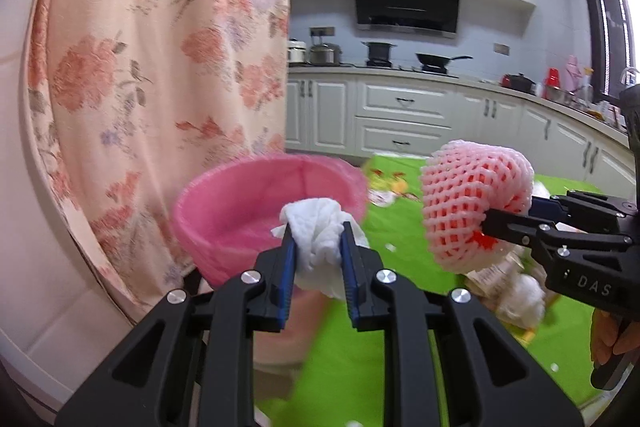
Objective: Collect trash
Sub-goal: 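Open the left gripper over the pink bin while the right gripper drops the net in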
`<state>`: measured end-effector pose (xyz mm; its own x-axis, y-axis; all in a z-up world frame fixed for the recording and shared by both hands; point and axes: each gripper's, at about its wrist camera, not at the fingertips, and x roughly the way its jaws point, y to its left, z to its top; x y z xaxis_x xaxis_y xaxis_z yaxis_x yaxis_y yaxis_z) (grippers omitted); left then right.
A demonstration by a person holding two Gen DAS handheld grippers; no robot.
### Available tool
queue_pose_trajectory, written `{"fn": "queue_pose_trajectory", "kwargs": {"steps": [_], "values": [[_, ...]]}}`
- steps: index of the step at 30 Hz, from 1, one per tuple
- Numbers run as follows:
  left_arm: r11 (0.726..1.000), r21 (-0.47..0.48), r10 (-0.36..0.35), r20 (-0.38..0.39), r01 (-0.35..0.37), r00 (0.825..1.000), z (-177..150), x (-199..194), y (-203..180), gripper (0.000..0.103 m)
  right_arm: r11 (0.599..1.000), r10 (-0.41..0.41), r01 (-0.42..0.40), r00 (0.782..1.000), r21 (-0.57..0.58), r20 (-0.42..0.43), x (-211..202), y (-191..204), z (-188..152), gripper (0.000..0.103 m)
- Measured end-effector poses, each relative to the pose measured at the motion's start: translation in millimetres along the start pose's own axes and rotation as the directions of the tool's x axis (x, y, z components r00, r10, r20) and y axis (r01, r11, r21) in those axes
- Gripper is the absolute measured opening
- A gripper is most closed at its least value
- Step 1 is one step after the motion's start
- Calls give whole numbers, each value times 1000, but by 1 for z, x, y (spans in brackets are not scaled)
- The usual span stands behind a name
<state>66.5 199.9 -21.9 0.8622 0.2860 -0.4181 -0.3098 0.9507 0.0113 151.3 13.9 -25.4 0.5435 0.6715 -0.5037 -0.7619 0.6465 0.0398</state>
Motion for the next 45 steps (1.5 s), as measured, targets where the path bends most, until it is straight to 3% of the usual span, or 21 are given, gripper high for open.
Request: {"fn": "queue_pose_trajectory", "kwargs": {"steps": [12,16,19,21,24,29,37,45], "values": [[996,-75,44,-58,-48,997,56,89,79,22,998,50,-52,998,-40,-44,92,26,64,37],[993,-94,61,-108,-71,992,56,115,96,27,997,50,-54,996,-47,-77,118,33,70,40],[988,-136,51,-138,-70,989,49,131,111,31,998,53,-57,993,-36,-106,135,32,69,49],[985,-157,45,-143,-68,989,45,133,118,39,997,61,-65,991,-32,-117,138,31,67,64],[984,-164,51,-130,-72,990,40,129,122,52,997,68,-72,993,-32,-93,134,29,62,69],[982,-163,80,-106,-96,991,33,110,121,57,997,79,-78,994,15,-71,120,20,54,69],[986,-120,111,-25,-113,994,17,52,80,80,998,47,-48,999,42,15,58,6,22,69],[988,-156,0,-50,-8,999,-14,23,18,91,998,-33,31,999,60,40,1,-21,-18,70]]}}
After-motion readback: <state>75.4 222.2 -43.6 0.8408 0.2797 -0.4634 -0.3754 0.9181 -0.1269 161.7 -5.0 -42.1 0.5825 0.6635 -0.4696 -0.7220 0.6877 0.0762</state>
